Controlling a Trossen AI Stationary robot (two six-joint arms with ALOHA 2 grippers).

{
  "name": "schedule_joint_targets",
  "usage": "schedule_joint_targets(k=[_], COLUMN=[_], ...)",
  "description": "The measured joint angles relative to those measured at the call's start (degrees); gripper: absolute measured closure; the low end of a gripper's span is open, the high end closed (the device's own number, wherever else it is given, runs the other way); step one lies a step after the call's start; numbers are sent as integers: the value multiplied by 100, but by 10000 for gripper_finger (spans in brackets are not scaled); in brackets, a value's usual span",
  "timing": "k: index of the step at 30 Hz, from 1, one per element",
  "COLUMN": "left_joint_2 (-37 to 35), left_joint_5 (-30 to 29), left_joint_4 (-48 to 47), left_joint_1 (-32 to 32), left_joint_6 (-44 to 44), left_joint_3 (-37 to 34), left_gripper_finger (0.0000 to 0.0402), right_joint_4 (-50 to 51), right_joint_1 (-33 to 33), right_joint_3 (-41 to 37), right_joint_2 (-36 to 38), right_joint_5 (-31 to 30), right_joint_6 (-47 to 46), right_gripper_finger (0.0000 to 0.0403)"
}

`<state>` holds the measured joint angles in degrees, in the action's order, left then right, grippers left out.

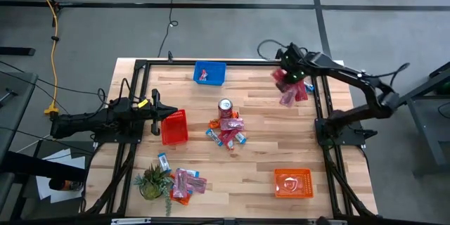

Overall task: Sort candy
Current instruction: Put the red candy into the orange bin

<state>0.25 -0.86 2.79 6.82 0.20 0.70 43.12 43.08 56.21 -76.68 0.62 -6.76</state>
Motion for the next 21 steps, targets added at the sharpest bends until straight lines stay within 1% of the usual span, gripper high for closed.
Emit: schedule_joint_targets(k=[2,6,8,11,13,16,19,21], left_joint_2=[1,2,0,0,0,0,0,2], left_joint_5=[0,0,0,0,0,0,0,0], left_joint_4=[0,0,0,0,0,0,-1,-4], left_joint_1=[-1,1,0,0,-1,1,1,0], left_joint_6=[1,1,1,0,1,1,1,-1], left_joint_3=[-1,0,0,-1,-1,0,1,-1], left_gripper_finger=[401,401,401,401,401,401,401,401], right_joint_4=[-1024,-3186,-3828,-4381,-4417,-3927,-2974,-2267], right_joint_1=[-262,-879,-1114,-1426,-1679,-2167,-2852,-3443], right_joint_3=[0,2,2,2,2,-2,0,0], right_joint_2=[-14,-314,-469,-553,-537,-325,24,276], right_joint_5=[197,332,507,851,1207,1931,2174,2202], right_joint_6=[-707,-1817,-2239,-2362,-2431,-2437,-2617,-3024], right_gripper_finger=[401,402,402,402,403,403,403,403])
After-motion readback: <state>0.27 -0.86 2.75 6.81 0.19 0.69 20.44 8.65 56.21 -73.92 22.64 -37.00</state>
